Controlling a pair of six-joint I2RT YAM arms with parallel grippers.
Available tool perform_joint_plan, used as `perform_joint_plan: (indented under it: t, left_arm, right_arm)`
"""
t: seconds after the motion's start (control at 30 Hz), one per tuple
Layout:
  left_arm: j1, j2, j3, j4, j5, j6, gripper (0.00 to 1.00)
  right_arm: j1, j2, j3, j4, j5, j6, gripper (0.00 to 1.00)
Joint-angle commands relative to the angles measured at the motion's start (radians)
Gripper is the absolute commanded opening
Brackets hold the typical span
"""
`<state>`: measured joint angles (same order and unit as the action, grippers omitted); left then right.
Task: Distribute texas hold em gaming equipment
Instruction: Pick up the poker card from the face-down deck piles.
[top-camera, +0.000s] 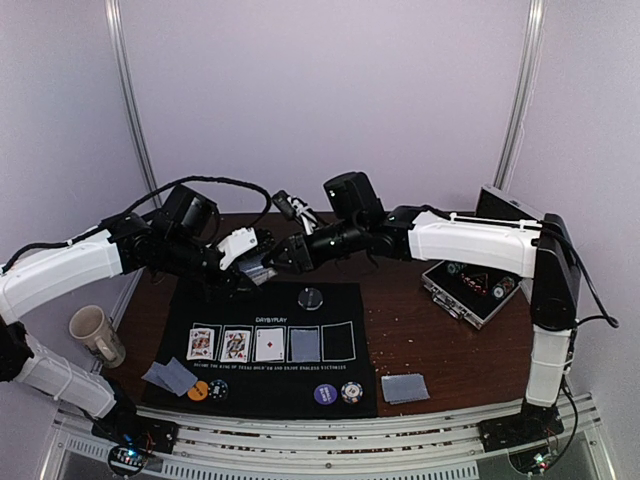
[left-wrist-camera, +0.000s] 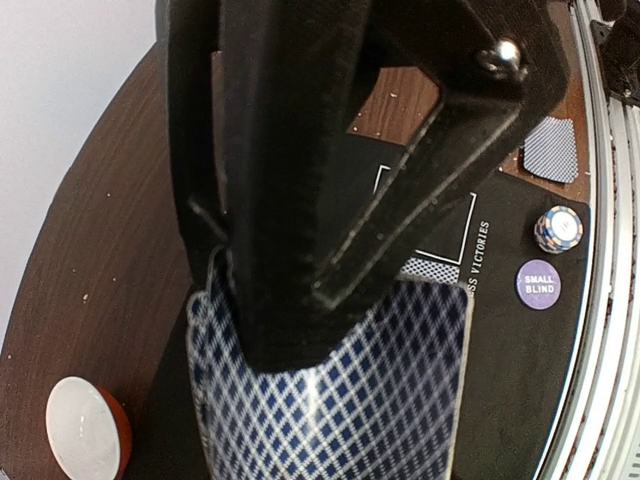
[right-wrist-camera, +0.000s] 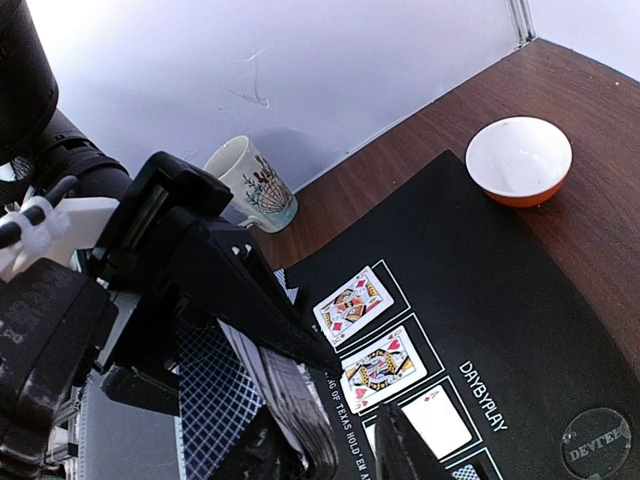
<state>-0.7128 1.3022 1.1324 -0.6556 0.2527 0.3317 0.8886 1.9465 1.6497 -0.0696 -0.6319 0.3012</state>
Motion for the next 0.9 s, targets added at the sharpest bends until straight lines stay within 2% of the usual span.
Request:
perform_joint_plan:
  t: [0.0, 0.4, 0.5, 0.87]
  left_arm:
    - [-0.006, -0.005, 0.001, 0.048, 0.002, 0.012, 0.35]
    - [-0.007, -0.004, -0.005, 0.048, -0.016, 0.009, 0.34]
    - [-0.006, -0.005, -0.007, 0.048, -0.018, 0.008, 0.35]
    - [-0.007, -0.004, -0.009, 0.049, -0.027, 0.005, 0.35]
  right_arm:
    - [-0.007, -0.033, 0.016, -0.068, 0.031, -0.021, 0.3]
    - [-0.01, -0.053, 0.036, -0.137, 0.046, -0.051, 0.12]
    - [-0.011, -0.058, 0.039, -0.151, 0.049, -0.057, 0.0]
    - [-0.032, -0.089, 0.047, -0.212, 0.082, -0.08, 0.0]
